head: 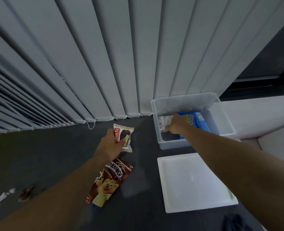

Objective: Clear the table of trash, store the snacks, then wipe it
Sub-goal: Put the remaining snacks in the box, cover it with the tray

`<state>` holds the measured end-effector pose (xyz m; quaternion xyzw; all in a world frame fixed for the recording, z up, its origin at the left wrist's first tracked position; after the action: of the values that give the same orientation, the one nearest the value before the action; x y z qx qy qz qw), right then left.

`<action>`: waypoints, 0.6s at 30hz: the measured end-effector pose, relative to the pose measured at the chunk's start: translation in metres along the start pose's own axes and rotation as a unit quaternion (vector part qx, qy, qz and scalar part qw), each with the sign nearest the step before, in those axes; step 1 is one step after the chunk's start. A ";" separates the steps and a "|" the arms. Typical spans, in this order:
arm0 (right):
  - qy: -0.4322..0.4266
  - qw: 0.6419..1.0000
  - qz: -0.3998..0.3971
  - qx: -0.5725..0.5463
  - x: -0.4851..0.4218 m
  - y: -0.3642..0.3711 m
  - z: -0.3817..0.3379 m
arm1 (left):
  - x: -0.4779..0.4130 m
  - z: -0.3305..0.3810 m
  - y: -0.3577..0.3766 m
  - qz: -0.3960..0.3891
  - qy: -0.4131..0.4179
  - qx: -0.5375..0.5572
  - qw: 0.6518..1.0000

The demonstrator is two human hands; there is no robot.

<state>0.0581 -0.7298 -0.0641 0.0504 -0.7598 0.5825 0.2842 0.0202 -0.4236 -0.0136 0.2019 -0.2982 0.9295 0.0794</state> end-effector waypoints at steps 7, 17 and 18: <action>-0.092 0.989 -0.054 0.105 0.000 0.024 -0.019 | -0.007 -0.009 -0.003 0.001 -0.012 0.009 1.000; -0.100 0.986 0.131 -0.013 0.034 -0.052 0.001 | -0.007 0.034 0.000 0.012 0.042 0.034 0.998; -0.092 0.979 0.178 -0.015 0.039 -0.066 0.012 | -0.006 0.045 -0.001 0.020 0.058 0.045 0.997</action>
<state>0.0476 -0.7519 0.0097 -0.0369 -0.7883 0.6051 0.1051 0.0410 -0.4491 0.0173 0.1449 -0.2545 0.9537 0.0687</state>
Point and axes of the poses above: each hand's wrist, its own x-axis away from the middle knuckle, its own y-axis out of the palm, z = x × y, the point moved 9 cm from there along -x, towards the middle knuckle, and after that the axes turned 14 degrees about x, right-handed, at the moved point
